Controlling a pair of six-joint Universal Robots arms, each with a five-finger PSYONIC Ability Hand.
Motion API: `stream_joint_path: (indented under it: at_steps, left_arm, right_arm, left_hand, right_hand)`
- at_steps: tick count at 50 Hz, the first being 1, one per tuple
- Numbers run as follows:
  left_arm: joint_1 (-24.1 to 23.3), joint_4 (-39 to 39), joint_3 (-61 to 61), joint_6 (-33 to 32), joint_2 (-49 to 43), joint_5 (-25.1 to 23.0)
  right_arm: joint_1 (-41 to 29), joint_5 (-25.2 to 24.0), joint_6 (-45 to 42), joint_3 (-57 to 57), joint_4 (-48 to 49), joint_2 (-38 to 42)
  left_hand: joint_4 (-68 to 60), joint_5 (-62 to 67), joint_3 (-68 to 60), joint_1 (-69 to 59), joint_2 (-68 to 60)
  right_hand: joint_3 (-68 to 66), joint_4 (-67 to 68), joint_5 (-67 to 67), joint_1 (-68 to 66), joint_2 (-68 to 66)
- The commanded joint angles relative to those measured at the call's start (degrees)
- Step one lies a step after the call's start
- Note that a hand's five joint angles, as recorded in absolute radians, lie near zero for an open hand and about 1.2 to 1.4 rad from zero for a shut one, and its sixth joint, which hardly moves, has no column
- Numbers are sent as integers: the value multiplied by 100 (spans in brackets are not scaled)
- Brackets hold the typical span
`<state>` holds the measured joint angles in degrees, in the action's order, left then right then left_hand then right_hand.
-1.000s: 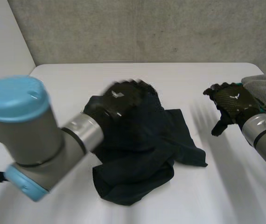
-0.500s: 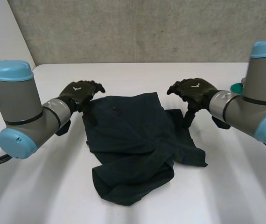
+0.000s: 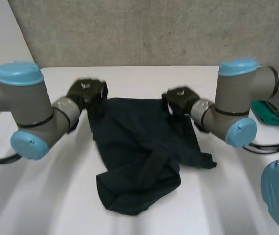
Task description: Fold the laundry.
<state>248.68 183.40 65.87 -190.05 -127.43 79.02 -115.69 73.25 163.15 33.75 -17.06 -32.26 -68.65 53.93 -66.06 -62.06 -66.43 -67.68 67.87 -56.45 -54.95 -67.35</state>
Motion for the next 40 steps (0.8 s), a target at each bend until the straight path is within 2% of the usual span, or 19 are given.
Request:
stream_joint_path:
  at_steps: [1, 4, 8, 15, 17, 18, 20, 21, 23, 26, 30, 32, 34, 35, 36, 40]
  left_arm:
    - [-135, 1486, -1076, -5, 86, 465]
    - [-231, 2249, -1077, 21, 366, 588]
    - [-433, 2805, -823, 82, 806, 580]
    - [-601, 2807, -111, 214, 1229, 387]
    - [-662, 2789, 310, 293, 1360, 45]
    - [-689, 2798, 451, 320, 1431, -96]
    - [-768, 2772, 880, 346, 1580, -508]
    - [-785, 2754, 1040, 346, 1598, -624]
    - [-847, 2693, 1348, 337, 1607, -826]
    - [-952, 2482, 1945, 329, 1625, -1116]
    - [-1216, 2183, 2535, 302, 1590, -1529]
    - [-1383, 2034, 2781, 294, 1572, -1767]
    - [-1462, 1911, 2930, 276, 1563, -1872]
    - [-1523, 1806, 3018, 250, 1572, -1925]
    - [-1541, 1761, 3045, 232, 1581, -1917]
    - [-1498, 1559, 3002, 127, 1660, -1864]
  right_arm:
    - [20, 751, 261, -1475, 1046, -8]
    - [11, 787, 270, -1661, 1600, -333]
    - [11, 761, 226, -1398, 1979, -878]
    - [-138, 664, 164, -2, 1838, -1704]
    - [-138, 672, 164, 385, 1812, -1880]
    - [-104, 681, 147, 761, 1777, -2037]
    - [-86, 690, 112, 1106, 1751, -2170]
    - [-77, 716, 51, 1447, 1733, -2266]
    - [-68, 725, -29, 1722, 1733, -2329]
    - [-59, 725, -213, 2197, 1733, -2399]
    - [63, 725, -389, 2566, 1733, -2434]
    - [169, 734, -442, 2672, 1724, -2452]
    - [292, 743, -469, 2795, 1724, -2461]
    - [327, 743, -477, 2839, 1724, -2461]
    - [336, 743, -477, 2883, 1724, -2461]
    - [363, 734, -486, 3111, 1733, -2478]
  left_hand:
    - [-1135, 1607, -1394, -1794, -1357]
    - [-1135, 1607, -1394, -1794, -1357]
    - [-1135, 1607, -1394, -1794, -1357]
    - [-1135, 1607, -1394, -1794, -1357]
    - [-1135, 1607, -1394, -1794, -1357]
    - [-1135, 1607, -1394, -1794, -1357]
    - [-1135, 1607, -1394, -1794, -1357]
    - [-1135, 1607, -1394, -1794, -1357]
    - [-1135, 1607, -1394, -1794, -1357]
    - [-1120, 1593, -1380, -1780, -1343]
    - [441, 32, 181, -219, 218]
    - [1802, -1329, 1542, 1142, 1579]
    - [3078, -2606, 2819, 2419, 2856]
    - [4301, -3828, 4041, 3641, 4078]
    - [4746, -4273, 4486, 4086, 4523]
    - [5036, -4564, 4777, 4377, 4814]
  right_hand:
    - [-1232, 1213, -1355, -2505, -1265]
    - [-1232, 1213, -1355, -2505, -1265]
    - [-1232, 1213, -1355, -2505, -1265]
    - [-1232, 1213, -1355, -2505, -1265]
    - [-1232, 1213, -1355, -2505, -1265]
    - [-988, 970, -1111, -2261, -1021]
    - [956, -974, 833, -317, 923]
    - [2531, -2549, 2408, 1258, 2498]
    - [3435, -3453, 3312, 2162, 3402]
    - [4060, -4078, 3937, 2787, 4027]
    - [4262, -4281, 4139, 2989, 4229]
    - [4313, -4331, 4190, 3040, 4280]
    - [4380, -4399, 4257, 3107, 4347]
    - [4414, -4432, 4291, 3141, 4381]
    - [4447, -4466, 4325, 3174, 4415]
    - [4665, -4684, 4542, 3392, 4632]
